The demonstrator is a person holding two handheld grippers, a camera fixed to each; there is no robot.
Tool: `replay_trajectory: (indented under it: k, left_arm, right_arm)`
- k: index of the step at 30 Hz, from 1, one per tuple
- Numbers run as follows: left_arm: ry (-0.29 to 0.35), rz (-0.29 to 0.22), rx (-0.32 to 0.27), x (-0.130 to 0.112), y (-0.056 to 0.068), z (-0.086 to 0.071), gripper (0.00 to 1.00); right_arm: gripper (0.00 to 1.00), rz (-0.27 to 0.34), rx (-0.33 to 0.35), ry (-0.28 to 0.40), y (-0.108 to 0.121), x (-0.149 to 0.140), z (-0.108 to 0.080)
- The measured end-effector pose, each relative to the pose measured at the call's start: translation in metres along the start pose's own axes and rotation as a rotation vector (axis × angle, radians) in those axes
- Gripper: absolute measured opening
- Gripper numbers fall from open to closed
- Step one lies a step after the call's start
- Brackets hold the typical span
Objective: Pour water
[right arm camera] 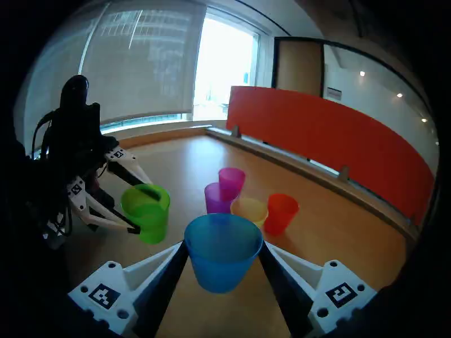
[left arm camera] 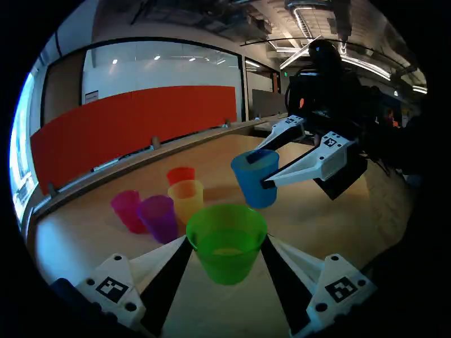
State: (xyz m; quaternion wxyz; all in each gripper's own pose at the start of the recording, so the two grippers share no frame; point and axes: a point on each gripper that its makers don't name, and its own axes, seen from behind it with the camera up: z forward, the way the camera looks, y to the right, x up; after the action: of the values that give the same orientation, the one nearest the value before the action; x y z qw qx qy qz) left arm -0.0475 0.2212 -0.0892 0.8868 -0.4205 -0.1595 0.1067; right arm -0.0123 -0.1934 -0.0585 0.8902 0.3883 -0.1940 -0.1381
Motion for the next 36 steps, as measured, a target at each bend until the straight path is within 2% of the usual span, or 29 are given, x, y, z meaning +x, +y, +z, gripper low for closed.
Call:
replay_trajectory:
  k: [9,16,27,36]
  left_arm:
    - [-0.050,0.000,0.013,-0.018,-0.013,0.009,0.84]
    - [-0.068,-0.019,0.023,-0.026,-0.023,0.015,0.85]
    - [-0.094,-0.031,0.018,-0.040,-0.029,0.021,0.85]
    - [-0.105,-0.042,0.006,-0.044,-0.028,0.022,0.85]
  right_arm:
    - [0.91,-0.010,0.012,-0.046,0.005,-0.015,0.016]
    - [0.91,-0.018,0.018,-0.078,0.008,-0.029,0.027]
    - [0.91,-0.006,0.028,-0.118,0.012,-0.050,0.037]
    - [0.91,-0.007,0.033,-0.128,0.010,-0.058,0.040]
